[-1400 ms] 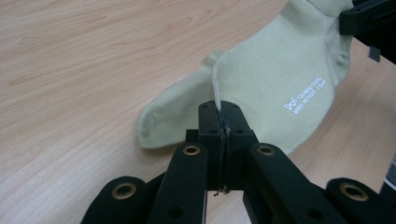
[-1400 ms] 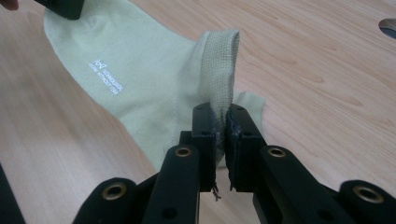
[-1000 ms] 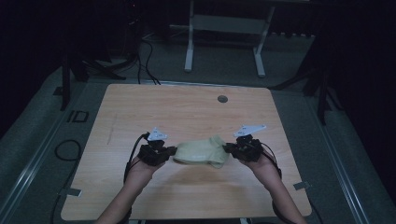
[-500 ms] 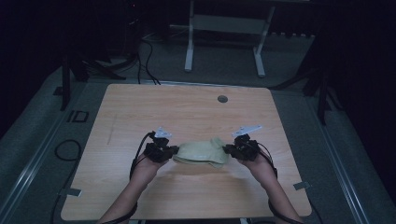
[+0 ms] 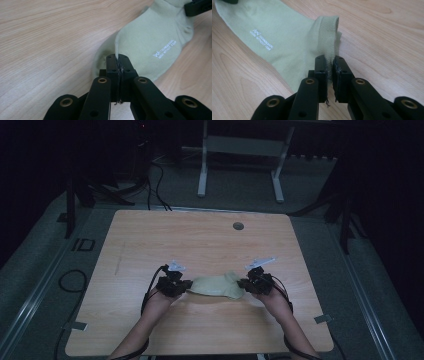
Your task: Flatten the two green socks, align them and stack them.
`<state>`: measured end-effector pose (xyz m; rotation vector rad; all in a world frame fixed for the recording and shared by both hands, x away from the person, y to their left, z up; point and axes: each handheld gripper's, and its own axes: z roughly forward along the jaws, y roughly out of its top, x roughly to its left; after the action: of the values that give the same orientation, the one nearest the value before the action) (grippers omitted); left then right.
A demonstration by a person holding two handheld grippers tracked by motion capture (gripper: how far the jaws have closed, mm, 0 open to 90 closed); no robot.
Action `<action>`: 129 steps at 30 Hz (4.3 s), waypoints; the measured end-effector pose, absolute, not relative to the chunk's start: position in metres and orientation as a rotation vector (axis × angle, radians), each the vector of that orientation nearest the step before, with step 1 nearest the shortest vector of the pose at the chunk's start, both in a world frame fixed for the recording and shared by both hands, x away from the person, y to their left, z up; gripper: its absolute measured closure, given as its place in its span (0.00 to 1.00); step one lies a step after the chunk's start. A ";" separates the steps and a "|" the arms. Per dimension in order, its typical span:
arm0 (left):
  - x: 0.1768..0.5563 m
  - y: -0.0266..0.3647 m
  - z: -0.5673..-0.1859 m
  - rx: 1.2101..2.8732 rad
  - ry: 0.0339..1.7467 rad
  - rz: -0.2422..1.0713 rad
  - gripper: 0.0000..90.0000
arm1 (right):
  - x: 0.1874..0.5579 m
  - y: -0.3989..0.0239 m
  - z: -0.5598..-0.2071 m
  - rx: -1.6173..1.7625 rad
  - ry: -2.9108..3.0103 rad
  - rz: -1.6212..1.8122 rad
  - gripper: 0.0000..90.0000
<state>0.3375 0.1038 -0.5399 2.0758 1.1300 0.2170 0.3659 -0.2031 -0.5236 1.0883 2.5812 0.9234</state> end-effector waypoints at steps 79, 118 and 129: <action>0.295 0.094 -0.561 2.131 1.028 0.175 0.73 | 0.317 -0.183 -0.550 0.921 2.664 0.921 0.76; 0.272 0.136 -0.556 2.004 1.068 0.343 0.09 | 0.316 -0.226 -0.530 0.927 2.504 1.160 0.16; 0.257 0.175 -0.556 1.955 1.123 0.391 0.09 | 0.316 -0.261 -0.541 1.009 2.454 1.116 0.16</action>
<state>0.2567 0.1751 -0.5563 1.9553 1.1231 0.3910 0.3165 -0.2606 -0.5411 1.0091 2.4536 1.1163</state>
